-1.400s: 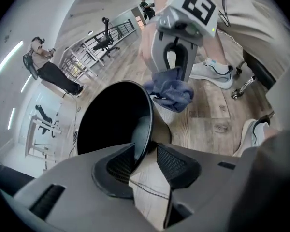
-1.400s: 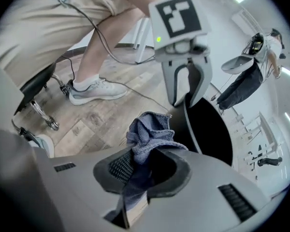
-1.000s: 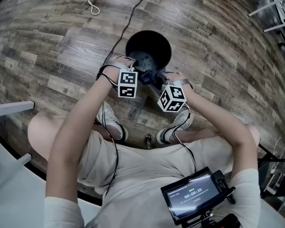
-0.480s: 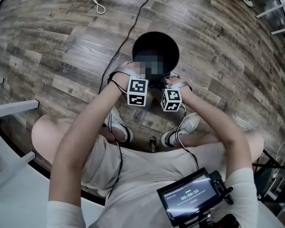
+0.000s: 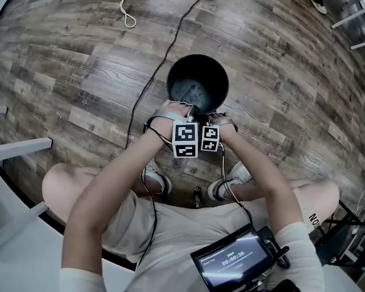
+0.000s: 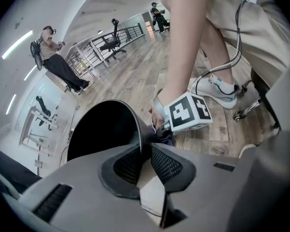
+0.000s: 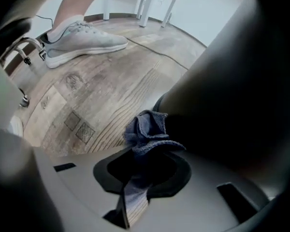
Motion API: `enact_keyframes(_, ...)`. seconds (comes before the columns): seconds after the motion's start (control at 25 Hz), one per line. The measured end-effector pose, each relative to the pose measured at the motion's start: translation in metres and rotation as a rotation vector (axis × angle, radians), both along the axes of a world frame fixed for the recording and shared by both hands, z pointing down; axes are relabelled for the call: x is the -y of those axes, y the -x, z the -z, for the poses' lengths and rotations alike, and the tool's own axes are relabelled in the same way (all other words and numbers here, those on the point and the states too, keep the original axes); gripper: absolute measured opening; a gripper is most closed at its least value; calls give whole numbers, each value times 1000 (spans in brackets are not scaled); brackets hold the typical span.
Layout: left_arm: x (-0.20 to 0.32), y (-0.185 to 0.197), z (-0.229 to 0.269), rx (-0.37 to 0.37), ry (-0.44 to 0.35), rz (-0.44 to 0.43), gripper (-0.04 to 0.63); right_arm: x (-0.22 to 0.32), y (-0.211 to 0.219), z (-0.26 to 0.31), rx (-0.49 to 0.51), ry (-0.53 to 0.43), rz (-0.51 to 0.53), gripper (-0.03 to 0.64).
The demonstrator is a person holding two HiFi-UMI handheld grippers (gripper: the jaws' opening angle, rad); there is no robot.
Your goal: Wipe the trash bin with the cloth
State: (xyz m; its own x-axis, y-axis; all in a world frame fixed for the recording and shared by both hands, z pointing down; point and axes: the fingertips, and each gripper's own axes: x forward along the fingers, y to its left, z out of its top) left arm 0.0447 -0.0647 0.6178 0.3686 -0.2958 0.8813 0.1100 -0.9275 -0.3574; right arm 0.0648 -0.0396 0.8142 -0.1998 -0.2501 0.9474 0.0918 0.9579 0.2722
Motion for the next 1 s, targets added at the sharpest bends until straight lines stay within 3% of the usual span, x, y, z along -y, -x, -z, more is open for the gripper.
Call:
enact_keyframes(0.24, -3, 0, 4, -80, 121, 12, 76, -5, -1, 4, 5, 40, -33, 64)
enact_keyframes(0.36, 0, 13, 7, -70, 145, -39, 177, -16, -3, 27, 59, 47, -29, 64)
enact_keyframes(0.64, 36, 58, -4, 135, -22, -143, 204, -34, 3, 103, 173, 15, 69, 64)
enact_keyframes(0.8, 36, 64, -11, 170, -84, -189, 172, -31, 27, 170, 313, -5, 14, 64)
enact_keyframes(1.0, 31, 62, -11, 181, -76, -204, 150, -32, 48, 221, 406, -50, 13, 64)
